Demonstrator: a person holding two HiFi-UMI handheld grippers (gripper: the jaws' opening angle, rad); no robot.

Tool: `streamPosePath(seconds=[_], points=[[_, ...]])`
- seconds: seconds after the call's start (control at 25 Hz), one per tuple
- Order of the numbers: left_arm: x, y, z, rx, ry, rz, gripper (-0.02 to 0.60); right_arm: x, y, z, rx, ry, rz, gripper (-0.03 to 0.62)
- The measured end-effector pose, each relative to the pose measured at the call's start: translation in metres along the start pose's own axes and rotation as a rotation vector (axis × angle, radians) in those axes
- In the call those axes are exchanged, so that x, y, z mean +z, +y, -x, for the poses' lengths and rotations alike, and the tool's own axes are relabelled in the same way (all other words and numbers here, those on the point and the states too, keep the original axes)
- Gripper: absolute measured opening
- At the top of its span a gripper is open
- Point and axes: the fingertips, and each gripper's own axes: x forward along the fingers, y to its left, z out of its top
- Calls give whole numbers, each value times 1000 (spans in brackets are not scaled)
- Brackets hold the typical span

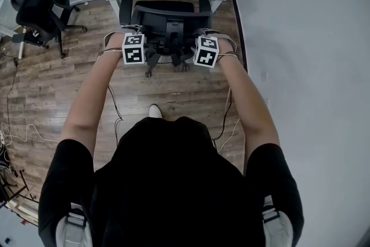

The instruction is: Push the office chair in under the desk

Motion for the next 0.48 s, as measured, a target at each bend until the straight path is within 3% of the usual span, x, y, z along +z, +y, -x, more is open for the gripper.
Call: streamPosePath(seconds=[0.12, 0.2, 0.48], points=[[10, 11, 26, 64, -59, 46, 213, 8, -3, 26, -33, -47, -5, 160], [18, 15, 45, 123, -124, 110, 212, 16, -5, 44, -60, -139, -63, 160], [53, -12, 118, 290, -413, 401, 178, 40, 2, 126, -145, -601, -438, 156]])
